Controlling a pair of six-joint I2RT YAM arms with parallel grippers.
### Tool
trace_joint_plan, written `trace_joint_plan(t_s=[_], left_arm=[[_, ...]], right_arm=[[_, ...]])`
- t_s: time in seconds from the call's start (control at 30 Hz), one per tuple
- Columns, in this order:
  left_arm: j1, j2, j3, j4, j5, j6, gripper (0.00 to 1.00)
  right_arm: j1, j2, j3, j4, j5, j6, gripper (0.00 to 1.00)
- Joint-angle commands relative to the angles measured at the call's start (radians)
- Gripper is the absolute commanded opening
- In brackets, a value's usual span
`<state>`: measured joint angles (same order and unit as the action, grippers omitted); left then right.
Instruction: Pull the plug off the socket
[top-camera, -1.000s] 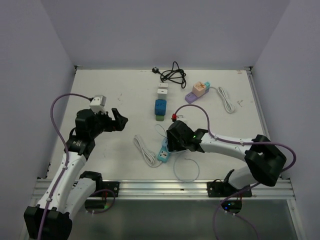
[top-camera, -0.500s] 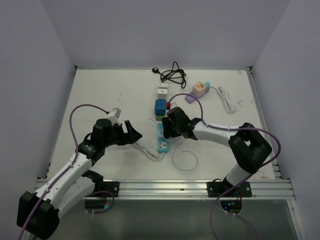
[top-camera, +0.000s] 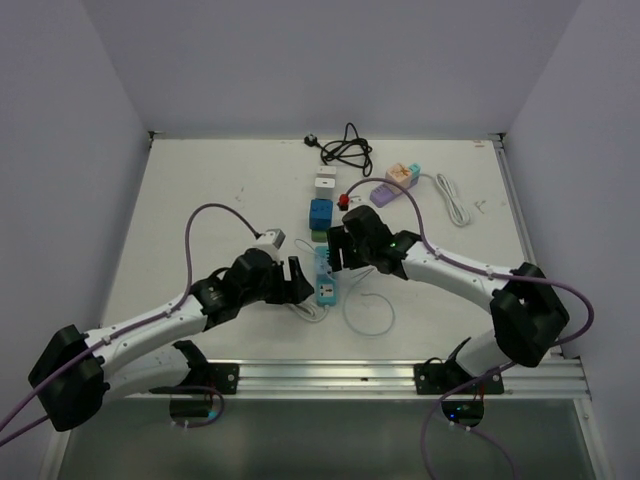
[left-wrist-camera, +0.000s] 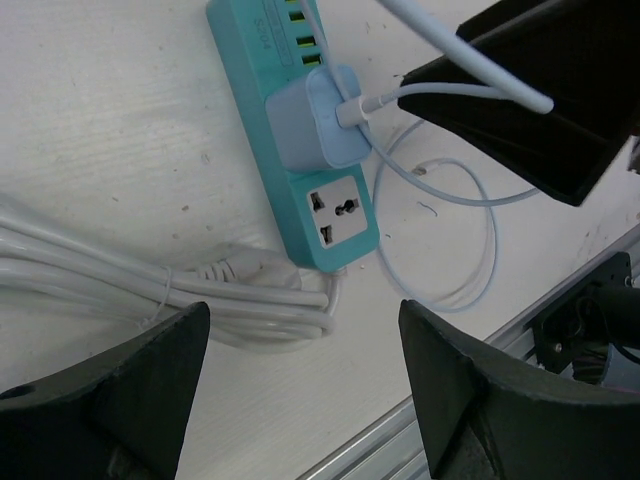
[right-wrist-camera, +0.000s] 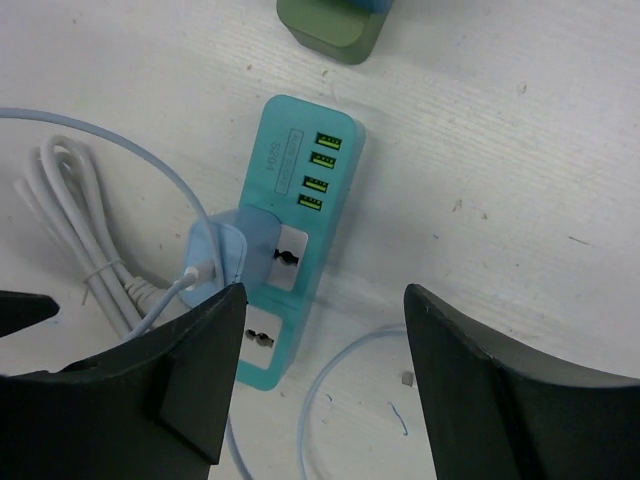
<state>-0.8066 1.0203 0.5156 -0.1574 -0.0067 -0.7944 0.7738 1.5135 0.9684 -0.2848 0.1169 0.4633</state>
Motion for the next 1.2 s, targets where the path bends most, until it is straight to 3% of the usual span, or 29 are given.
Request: trace_joint_plan(t_s=[0.0, 0.17, 0.27, 0.4, 0.8, 1.17], left_arm=[[-0.009, 0.007, 0.054, 0.064, -0.087, -0.019, 0.8], [-0.014, 0.02, 0.064, 0.079, -0.095, -0.012, 0.8], [-0.026, 0.04, 0.067, 0.091, -0.095, -0.008, 0.79], [-0.054, 0.069, 0.087, 0.093, -0.117, 0.003, 0.79], [-0.146, 0.211, 0.201, 0.091, -0.3, 0.104, 0.8], [-0.187, 0.385, 0.279, 0.101, -0.429, 0.118, 0.76]], right_arm=[[0.002, -0.065, 0.052, -0.079, 0.05, -0.006, 0.69], [0.001, -0.075, 0.062, -0.076, 0.11, 0.014, 0.72], [-0.027, -0.041, 0.088, -0.079, 0.133, 0.026, 0.67], [-0.079, 0.019, 0.122, -0.051, 0.046, 0.025, 0.59], [-0.136, 0.192, 0.132, 0.064, -0.239, 0.061, 0.57], [-0.168, 0.266, 0.035, 0.162, -0.319, 0.092, 0.5]])
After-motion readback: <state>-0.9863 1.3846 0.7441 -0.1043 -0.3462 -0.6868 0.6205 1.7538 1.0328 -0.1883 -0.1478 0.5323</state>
